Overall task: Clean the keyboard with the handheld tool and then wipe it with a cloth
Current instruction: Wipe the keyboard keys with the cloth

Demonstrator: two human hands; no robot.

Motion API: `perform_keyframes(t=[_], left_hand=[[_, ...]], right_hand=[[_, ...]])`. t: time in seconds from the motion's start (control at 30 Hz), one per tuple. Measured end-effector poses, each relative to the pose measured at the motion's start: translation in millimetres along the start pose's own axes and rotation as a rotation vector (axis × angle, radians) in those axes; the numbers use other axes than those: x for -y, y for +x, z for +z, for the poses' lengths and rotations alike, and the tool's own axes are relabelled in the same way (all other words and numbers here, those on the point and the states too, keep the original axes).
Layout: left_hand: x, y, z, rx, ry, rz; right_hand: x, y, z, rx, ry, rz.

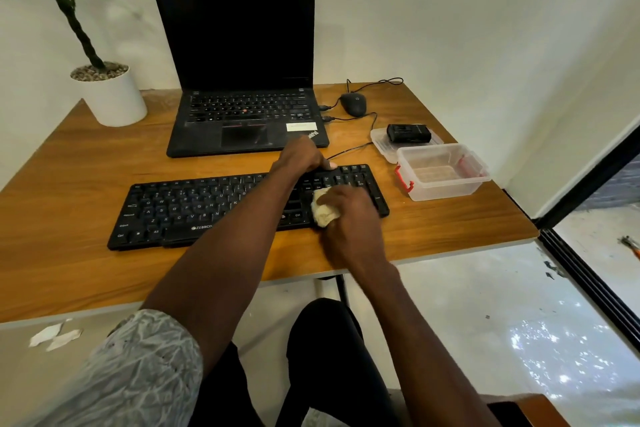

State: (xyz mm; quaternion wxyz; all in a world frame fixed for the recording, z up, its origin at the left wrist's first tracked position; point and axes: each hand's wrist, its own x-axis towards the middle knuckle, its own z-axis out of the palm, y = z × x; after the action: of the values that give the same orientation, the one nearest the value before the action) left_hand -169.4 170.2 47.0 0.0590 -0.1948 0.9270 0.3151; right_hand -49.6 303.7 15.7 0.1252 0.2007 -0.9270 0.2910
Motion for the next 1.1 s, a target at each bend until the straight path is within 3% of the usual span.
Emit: perform_keyframes(t=[0.07,0.17,0.23,0.37,0.43,0.53,0.7,0.83,1.0,1.1], left_hand=[[0,2,1,-0.004,0.004,0.003],[3,5,1,0.016,-0.004,0.012],[3,6,1,0.012,-0.008,0.017],[4,5,1,0.011,-0.003,0.028],[5,6,2,0.007,-0.006,0.031],[6,5,3,-0.003,-0.01,0.05],[8,6,3,0.0,-0.001,0.063],[14,7,-1,-0.002,0.0,0.079],[35,16,-15,0.107,-0.094,0.069],[37,17,-18,0.127,-0.124,0.066]], right_hand=[[-2,-5,0,0.049,0.057,-0.038],[-23,7,-14,-0.146,0.111,0.209],[-19,10,-15,-0.223,0.036,0.273],[10,-7,7,0.068,0.03,-0.101],[2,-2,4,0.031,0.009,-0.063],[-14,12,-9,-0.142,-0.009,0.206],[1,5,-3,0.166,0.028,-0.124],[-21,31,-13,-0.127,-0.033,0.131],[-11,32,1,-0.03,-0.092,0.026],[-20,43,-3,-0.195,-0.091,0.215]])
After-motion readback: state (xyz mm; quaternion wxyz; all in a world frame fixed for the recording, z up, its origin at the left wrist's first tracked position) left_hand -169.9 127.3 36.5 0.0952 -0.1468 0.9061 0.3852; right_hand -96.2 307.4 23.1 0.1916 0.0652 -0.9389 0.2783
